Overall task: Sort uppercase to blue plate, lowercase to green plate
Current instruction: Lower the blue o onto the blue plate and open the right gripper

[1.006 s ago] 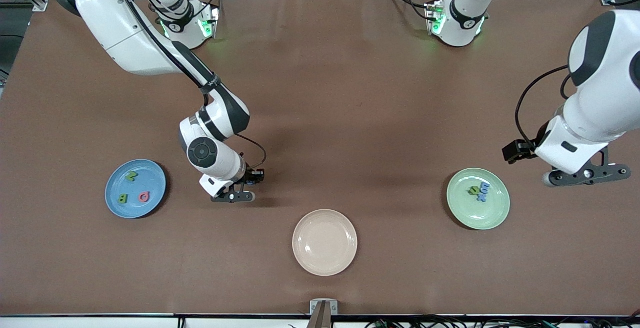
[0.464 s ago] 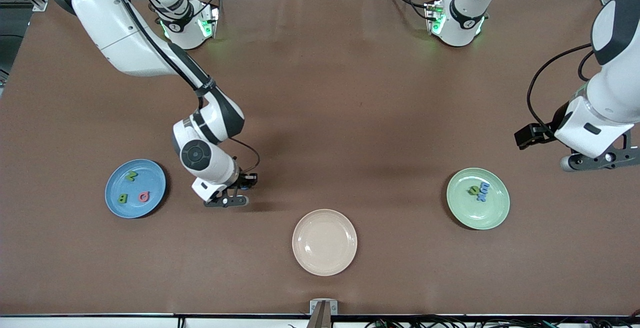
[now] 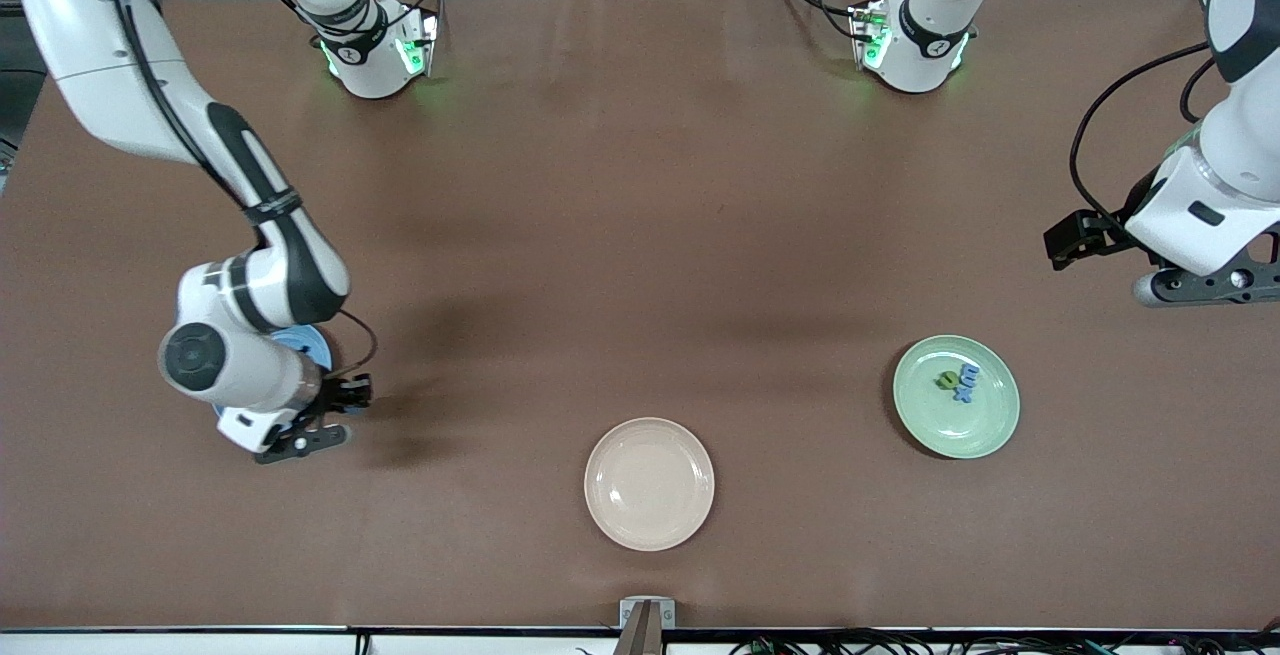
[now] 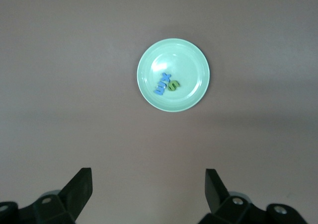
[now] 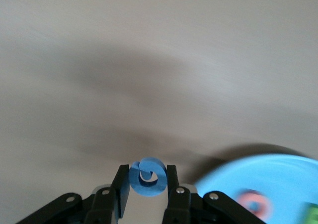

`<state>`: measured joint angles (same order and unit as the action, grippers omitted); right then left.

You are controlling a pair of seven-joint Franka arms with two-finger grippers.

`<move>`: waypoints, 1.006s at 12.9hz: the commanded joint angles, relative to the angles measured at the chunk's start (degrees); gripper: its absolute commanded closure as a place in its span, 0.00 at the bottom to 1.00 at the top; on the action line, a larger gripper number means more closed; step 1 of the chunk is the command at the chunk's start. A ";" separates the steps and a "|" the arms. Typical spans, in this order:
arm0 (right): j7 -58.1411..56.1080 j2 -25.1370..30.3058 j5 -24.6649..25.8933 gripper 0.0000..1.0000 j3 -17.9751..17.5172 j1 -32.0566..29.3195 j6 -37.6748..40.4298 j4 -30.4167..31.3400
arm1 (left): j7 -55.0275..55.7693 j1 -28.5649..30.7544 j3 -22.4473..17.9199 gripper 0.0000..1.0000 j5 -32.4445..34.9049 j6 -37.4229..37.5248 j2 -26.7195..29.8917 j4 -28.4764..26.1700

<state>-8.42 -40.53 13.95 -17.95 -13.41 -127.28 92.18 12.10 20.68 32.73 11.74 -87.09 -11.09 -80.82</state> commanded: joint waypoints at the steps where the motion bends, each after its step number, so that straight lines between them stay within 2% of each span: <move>1: -8.95 1.16 0.11 0.93 -1.56 -5.64 2.81 1.16 | -6.18 -8.68 -11.68 0.00 -5.40 2.71 5.71 -0.74; 5: -16.35 1.77 -0.15 0.89 -2.09 -10.22 8.87 1.60 | -8.23 -19.07 -24.44 0.00 -9.18 8.07 8.80 -0.74; 7: -17.33 1.69 -0.94 0.77 -2.09 -11.28 15.01 1.60 | -8.76 -26.70 -32.43 0.00 -10.50 9.40 10.20 -1.61; 8: -17.34 1.77 -2.51 0.56 -2.09 -11.28 16.17 1.51 | -8.76 -30.22 -36.39 0.00 -10.59 9.40 10.82 -2.32; 9: -17.16 1.69 -2.70 0.33 -2.00 -11.37 16.18 1.51 | -8.76 -32.00 -38.60 0.00 -10.59 9.49 11.00 -2.76; 10: -16.81 1.60 -2.79 0.14 -2.00 -11.37 16.10 1.51 | -8.85 -32.45 -39.14 0.00 -10.68 9.83 11.00 -2.68; 11: -16.81 1.60 -3.14 0.00 -2.09 -11.37 16.18 1.43 | -8.85 -32.37 -38.98 0.00 -10.68 9.84 11.00 -2.59; 13: -16.81 1.95 -3.40 0.00 -2.44 -11.02 16.27 0.38 | -8.76 -31.93 -38.62 0.00 -10.68 9.75 11.00 -2.50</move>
<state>-24.70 -40.25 11.48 -19.11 -23.56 -111.49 92.08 4.28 -11.00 -5.44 1.95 -77.63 -1.58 -82.20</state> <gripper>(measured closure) 0.163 0.000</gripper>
